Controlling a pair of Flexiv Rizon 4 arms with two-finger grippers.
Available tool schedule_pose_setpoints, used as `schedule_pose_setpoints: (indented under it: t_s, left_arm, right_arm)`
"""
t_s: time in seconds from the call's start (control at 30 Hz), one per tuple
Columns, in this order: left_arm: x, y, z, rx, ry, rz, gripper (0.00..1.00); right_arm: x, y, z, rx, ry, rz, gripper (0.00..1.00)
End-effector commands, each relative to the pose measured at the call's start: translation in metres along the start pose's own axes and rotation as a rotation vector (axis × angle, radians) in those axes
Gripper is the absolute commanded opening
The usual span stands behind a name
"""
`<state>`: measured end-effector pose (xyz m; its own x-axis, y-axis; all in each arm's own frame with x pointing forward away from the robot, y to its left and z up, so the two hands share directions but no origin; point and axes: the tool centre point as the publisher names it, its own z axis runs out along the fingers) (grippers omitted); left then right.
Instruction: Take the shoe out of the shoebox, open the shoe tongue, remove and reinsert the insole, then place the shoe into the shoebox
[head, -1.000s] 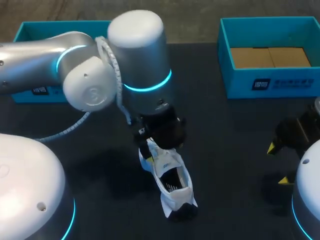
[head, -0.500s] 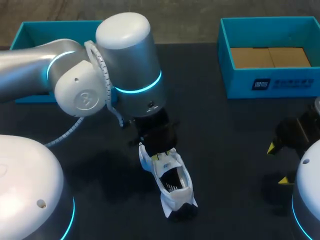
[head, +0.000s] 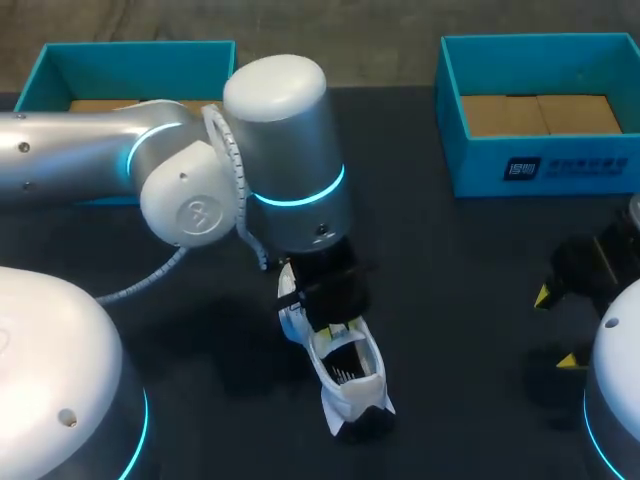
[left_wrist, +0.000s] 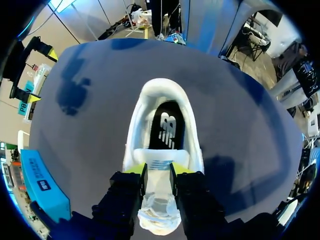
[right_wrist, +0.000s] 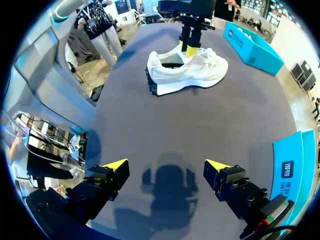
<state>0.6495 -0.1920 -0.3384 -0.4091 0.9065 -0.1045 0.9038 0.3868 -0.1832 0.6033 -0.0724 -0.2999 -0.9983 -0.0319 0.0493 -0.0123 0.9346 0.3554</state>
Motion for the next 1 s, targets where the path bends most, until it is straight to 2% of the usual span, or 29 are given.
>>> schedule_pose_setpoints:
  t_s: [0.03, 0.27, 0.47, 0.53, 0.6, 0.67, 0.7, 0.73, 0.77, 0.8, 1.0]
  left_arm:
    - [0.000, -0.002, -0.009, -0.009, -0.001, 0.001, 0.31]
    - [0.000, -0.002, 0.004, 0.004, 0.019, -0.013, 0.32]
    - [0.003, 0.001, -0.029, 0.003, -0.025, -0.038, 0.36]
    - [0.007, 0.005, -0.042, -0.007, -0.038, -0.070, 0.41]
    - [0.010, 0.010, -0.054, 0.013, -0.050, -0.119, 0.50]
    - [0.015, 0.017, -0.066, 0.018, -0.054, -0.178, 0.51]
    - [0.018, 0.020, -0.071, 0.010, -0.051, -0.212, 0.58]
    - [0.021, 0.023, -0.077, 0.014, -0.043, -0.250, 0.73]
    - [0.024, 0.026, -0.081, 0.016, -0.039, -0.282, 0.93]
    - [0.028, 0.028, -0.086, 0.009, -0.031, -0.328, 1.00]
    - [0.051, 0.039, -0.109, -0.023, -0.026, -0.478, 1.00]
  right_arm:
    - [0.002, 0.000, 0.001, 0.003, -0.003, 0.000, 1.00]
    - [0.002, 0.000, 0.001, 0.003, -0.003, 0.000, 1.00]
    - [0.002, 0.000, 0.001, 0.003, -0.003, 0.000, 1.00]
    - [0.002, 0.000, 0.001, 0.003, -0.003, 0.000, 1.00]
    - [0.002, 0.000, 0.001, 0.003, -0.003, 0.000, 1.00]
    - [0.002, 0.000, 0.001, 0.003, -0.003, 0.000, 1.00]
    - [0.002, 0.000, 0.001, 0.003, -0.003, 0.000, 1.00]
    - [0.002, 0.000, 0.001, 0.003, -0.003, 0.000, 1.00]
    - [0.002, 0.000, 0.001, 0.003, -0.003, 0.000, 1.00]
    - [0.002, 0.000, 0.001, 0.003, -0.003, 0.000, 1.00]
    - [0.002, 0.000, 0.001, 0.003, -0.003, 0.000, 1.00]
